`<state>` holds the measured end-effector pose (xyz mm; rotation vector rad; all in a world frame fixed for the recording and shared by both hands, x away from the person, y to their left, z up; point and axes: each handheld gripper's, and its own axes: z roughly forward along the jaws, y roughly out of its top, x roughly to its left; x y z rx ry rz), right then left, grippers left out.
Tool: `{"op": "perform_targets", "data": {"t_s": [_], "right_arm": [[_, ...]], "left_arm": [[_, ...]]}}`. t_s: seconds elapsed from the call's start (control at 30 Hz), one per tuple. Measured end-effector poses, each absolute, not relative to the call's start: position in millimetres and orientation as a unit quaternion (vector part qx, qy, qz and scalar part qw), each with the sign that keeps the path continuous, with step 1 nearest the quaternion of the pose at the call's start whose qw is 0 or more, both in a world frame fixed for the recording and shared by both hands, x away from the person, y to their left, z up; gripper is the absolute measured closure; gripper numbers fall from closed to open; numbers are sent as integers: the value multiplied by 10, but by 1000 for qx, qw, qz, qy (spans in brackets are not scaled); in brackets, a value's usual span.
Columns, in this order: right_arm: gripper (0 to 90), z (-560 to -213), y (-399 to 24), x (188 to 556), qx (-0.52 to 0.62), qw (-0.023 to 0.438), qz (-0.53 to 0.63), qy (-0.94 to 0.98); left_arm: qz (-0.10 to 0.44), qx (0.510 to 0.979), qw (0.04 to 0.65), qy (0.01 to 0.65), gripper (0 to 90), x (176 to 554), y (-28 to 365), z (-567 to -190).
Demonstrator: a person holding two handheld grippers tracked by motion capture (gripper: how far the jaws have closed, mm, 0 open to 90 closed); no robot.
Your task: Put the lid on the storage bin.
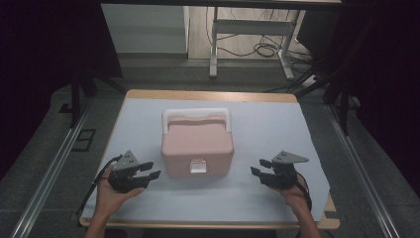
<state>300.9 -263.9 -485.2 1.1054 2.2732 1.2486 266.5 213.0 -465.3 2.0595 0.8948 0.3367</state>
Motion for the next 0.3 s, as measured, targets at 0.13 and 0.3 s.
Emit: {"op": "perform_targets", "data": {"t_s": [0.13, 0.3], "right_arm": [[482, -4866, -2634, 3006, 386, 164, 435, 797], [456, -4891, -2637, 3008, 390, 167, 431, 797]], "left_arm": [[139, 821, 418, 362, 542, 2676, 2154, -4675], [152, 828, 404, 358, 491, 2688, 2155, -4716]]}}
